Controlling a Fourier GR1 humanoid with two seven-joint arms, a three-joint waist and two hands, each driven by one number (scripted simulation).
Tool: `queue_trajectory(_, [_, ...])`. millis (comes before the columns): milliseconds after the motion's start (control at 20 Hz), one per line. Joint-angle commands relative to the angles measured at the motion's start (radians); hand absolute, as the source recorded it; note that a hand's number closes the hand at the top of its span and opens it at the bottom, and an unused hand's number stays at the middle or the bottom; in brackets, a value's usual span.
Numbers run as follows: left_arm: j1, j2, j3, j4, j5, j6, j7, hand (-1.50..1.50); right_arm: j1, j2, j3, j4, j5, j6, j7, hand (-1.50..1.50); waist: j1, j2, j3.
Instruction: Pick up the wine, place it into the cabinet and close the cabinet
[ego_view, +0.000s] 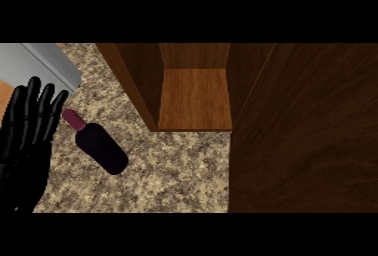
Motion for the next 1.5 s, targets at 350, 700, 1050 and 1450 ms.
queue_trajectory(350, [-0.084, 0.107, 0.096, 0.282, 0.628, -0.348, 0.184, -1.50, 0.104, 0.036, 0.097, -0.083, -0.109, 0.062, 0.095, -1.50, -0.027, 0.017, 0.001])
queue_trajectory(700, [-0.254, 0.343, 0.263, 0.354, 1.064, -0.348, 0.487, -1.50, 0.218, 0.034, 0.188, -0.348, -0.104, 0.024, 0.275, -1.50, -0.011, 0.004, 0.003])
queue_trajectory(1050, [-0.350, 0.490, 0.352, 0.461, 1.259, -0.343, 0.624, -1.50, 0.158, 0.047, 0.265, -0.498, -0.027, -0.056, 0.471, -1.50, 0.003, 0.011, 0.003])
queue_trajectory(1450, [-0.354, 0.545, 0.383, 0.432, 1.308, -0.277, 0.698, -1.50, 0.191, 0.047, 0.417, -0.575, 0.091, -0.121, 0.528, -1.50, 0.002, 0.007, 0.003])
